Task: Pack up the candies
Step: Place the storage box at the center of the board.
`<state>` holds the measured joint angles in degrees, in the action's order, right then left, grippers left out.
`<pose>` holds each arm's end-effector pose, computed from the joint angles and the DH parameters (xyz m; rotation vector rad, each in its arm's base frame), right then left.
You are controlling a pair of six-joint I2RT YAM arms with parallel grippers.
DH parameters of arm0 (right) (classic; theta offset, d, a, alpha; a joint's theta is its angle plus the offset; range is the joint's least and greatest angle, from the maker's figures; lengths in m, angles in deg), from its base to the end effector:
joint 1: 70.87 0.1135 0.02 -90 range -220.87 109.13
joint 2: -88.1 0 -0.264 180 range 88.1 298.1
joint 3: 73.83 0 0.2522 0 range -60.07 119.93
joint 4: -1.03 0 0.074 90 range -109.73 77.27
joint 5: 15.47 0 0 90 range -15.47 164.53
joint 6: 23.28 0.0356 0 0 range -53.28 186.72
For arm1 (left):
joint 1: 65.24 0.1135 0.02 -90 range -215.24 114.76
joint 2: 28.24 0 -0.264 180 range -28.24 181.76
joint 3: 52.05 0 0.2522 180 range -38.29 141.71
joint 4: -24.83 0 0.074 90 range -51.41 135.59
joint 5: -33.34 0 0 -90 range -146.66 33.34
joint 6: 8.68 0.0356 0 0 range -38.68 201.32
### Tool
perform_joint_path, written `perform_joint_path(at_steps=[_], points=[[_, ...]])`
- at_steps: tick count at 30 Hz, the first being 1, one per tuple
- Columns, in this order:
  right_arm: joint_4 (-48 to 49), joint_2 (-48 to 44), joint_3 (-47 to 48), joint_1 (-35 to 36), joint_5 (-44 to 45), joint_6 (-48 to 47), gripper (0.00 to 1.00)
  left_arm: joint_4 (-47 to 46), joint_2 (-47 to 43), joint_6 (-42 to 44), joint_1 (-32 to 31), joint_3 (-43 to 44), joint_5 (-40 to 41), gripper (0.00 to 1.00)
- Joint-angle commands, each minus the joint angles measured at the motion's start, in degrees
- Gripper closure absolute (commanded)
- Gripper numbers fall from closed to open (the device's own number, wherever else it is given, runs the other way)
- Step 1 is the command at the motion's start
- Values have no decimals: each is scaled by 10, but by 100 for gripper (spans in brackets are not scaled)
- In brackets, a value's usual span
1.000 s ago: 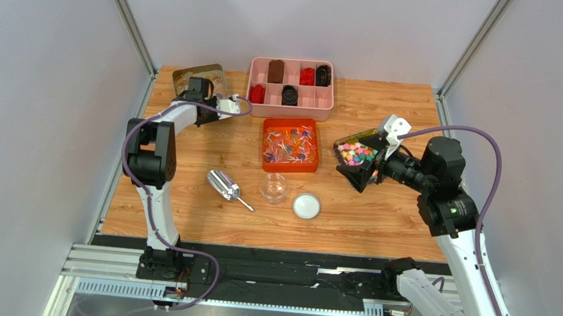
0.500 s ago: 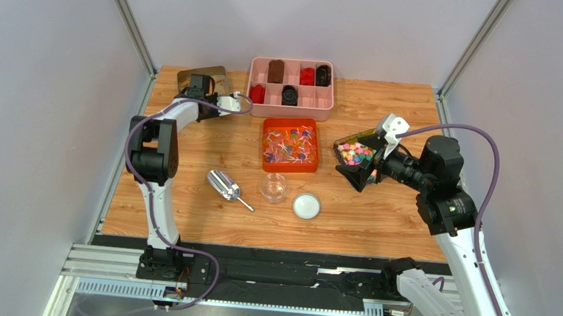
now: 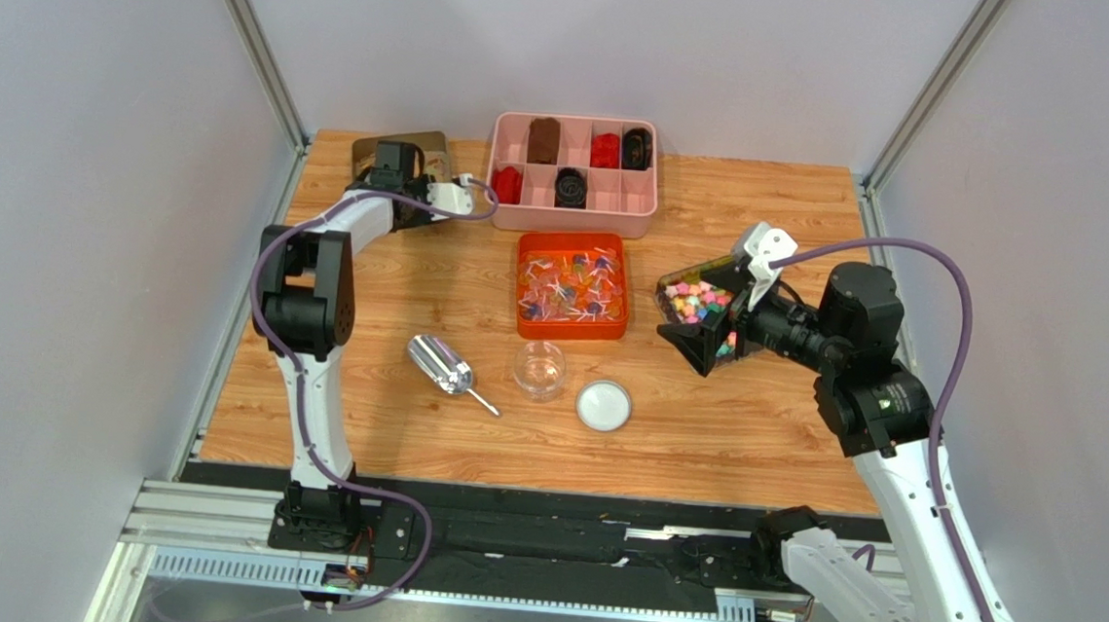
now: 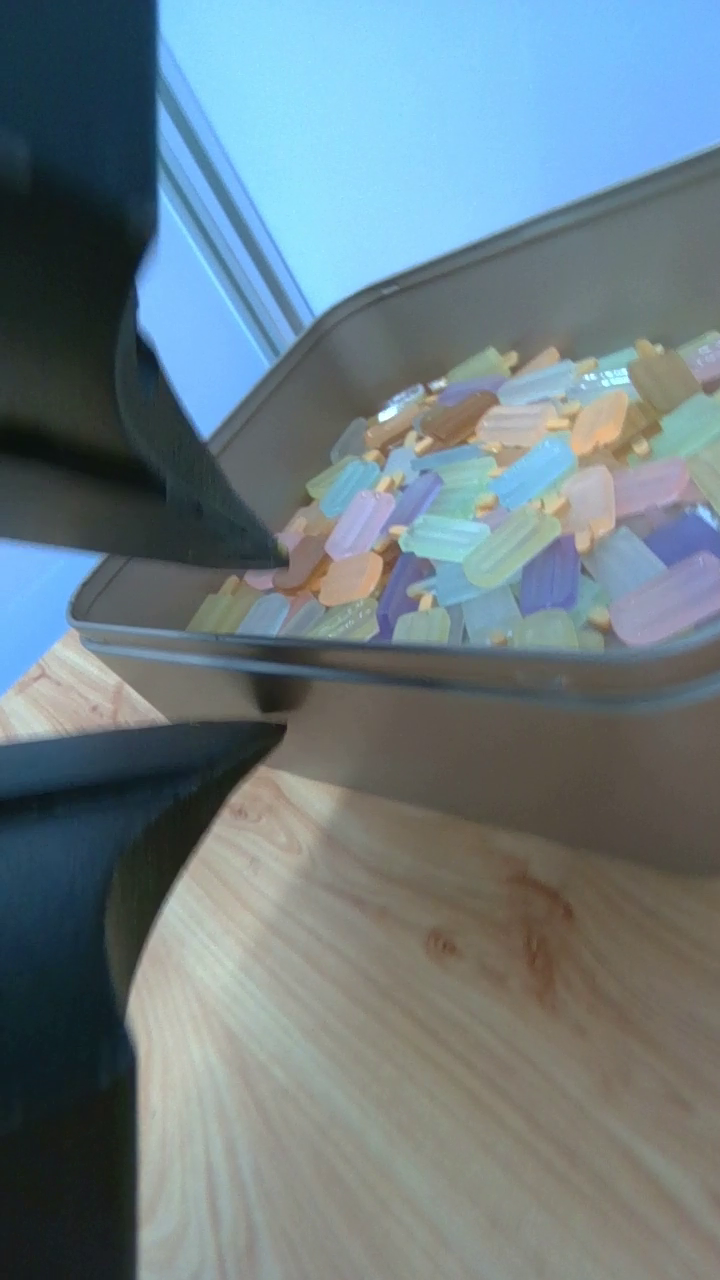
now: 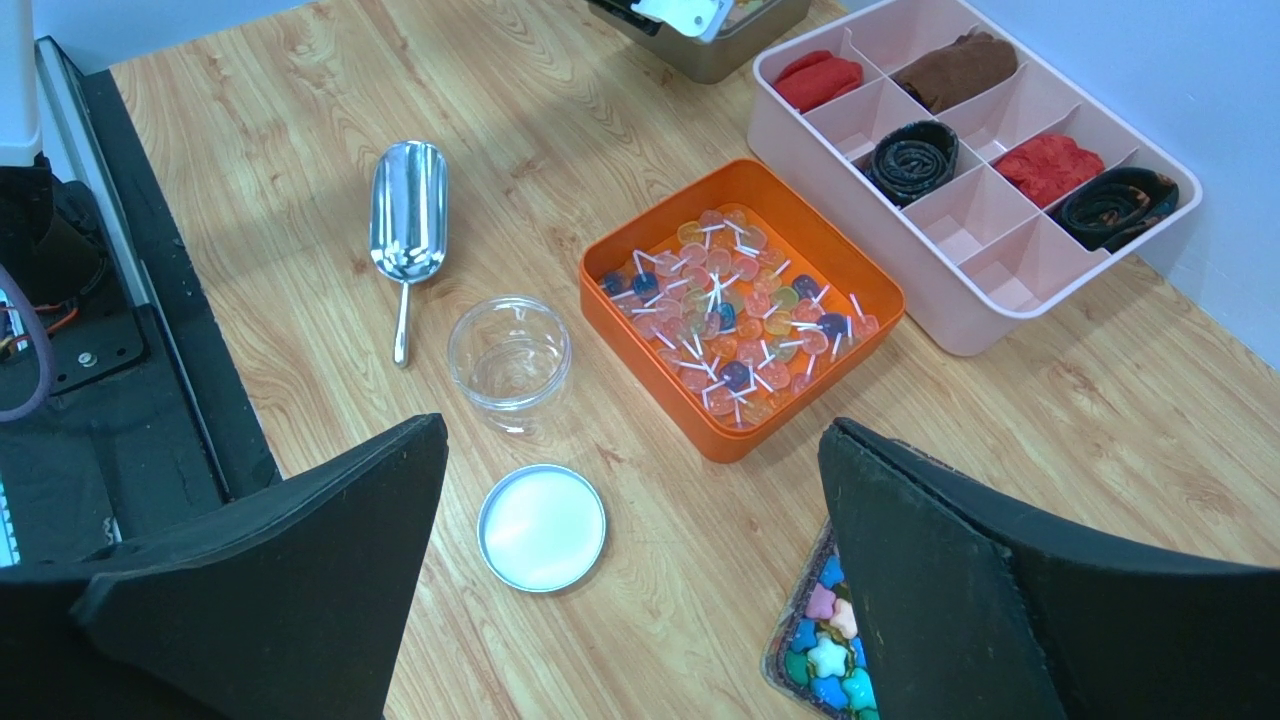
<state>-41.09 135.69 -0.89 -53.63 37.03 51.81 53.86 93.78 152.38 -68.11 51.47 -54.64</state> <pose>0.1538 0.0704 0.3869 -0.9305 1.5967 0.6352 0.4726 -0.0224 0.1765 1.4809 1.9961 0.5777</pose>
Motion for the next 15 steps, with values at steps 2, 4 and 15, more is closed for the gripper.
perform_joint_path(at_steps=[2,4,15], points=[[29,1,1,5,8,-10,0,-48,1,17,3,24,21,42],[28,3,1,6,9,-11,0,-52,1,17,3,24,25,41],[28,1,0,10,14,-13,0,-72,-45,-30,3,13,27,28]])
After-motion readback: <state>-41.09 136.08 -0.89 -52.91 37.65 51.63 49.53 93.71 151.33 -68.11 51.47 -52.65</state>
